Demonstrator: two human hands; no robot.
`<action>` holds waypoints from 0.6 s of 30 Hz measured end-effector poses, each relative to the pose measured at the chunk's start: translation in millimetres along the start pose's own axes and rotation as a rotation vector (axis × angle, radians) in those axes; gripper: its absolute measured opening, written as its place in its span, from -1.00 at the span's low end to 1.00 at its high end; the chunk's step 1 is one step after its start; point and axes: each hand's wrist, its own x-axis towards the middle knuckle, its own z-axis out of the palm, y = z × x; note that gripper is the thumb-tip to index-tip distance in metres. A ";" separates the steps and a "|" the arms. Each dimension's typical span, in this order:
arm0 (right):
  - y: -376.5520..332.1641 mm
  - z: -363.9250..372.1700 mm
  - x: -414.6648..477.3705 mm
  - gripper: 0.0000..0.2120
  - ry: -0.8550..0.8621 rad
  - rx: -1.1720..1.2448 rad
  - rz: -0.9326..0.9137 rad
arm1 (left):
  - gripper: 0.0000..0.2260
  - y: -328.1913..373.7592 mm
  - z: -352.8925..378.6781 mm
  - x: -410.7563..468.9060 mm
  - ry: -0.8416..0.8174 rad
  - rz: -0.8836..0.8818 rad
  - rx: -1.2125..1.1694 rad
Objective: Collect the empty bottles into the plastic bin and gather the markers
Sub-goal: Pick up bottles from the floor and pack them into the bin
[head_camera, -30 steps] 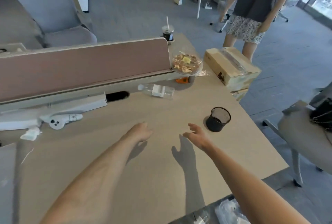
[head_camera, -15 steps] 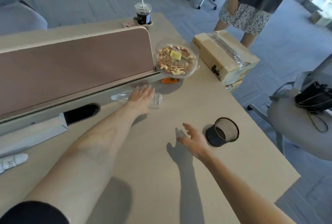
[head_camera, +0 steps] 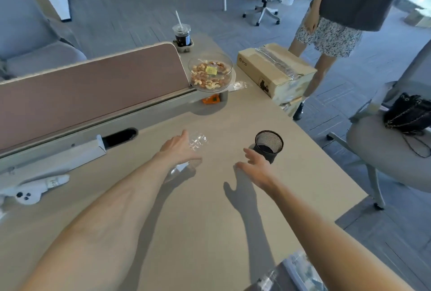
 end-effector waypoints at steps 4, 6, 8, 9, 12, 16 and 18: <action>20.5 -14.3 -57.3 -0.37 -0.058 0.060 -0.037 | -0.39 29.0 13.6 -91.3 0.042 -0.083 -0.211; 32.6 -21.8 -86.4 -0.38 -0.088 0.073 -0.047 | -0.29 43.7 24.5 -139.0 0.057 -0.121 -0.319; 43.7 -27.8 -110.5 -0.40 -0.111 0.060 -0.064 | -0.27 56.7 35.0 -183.7 0.053 -0.147 -0.403; 48.9 -30.4 -120.9 -0.40 -0.120 0.053 -0.075 | -0.26 61.7 41.2 -202.4 0.039 -0.161 -0.434; 63.1 -37.4 -146.5 -0.41 -0.131 0.041 -0.099 | -0.26 75.5 58.1 -245.2 0.007 -0.189 -0.538; 83.6 -49.9 -177.1 -0.40 -0.124 0.060 -0.101 | -0.26 93.9 76.4 -275.7 0.018 -0.173 -0.638; 98.2 -59.8 -192.1 -0.41 -0.104 0.078 -0.069 | -0.25 108.6 86.6 -281.0 -0.002 -0.150 -0.648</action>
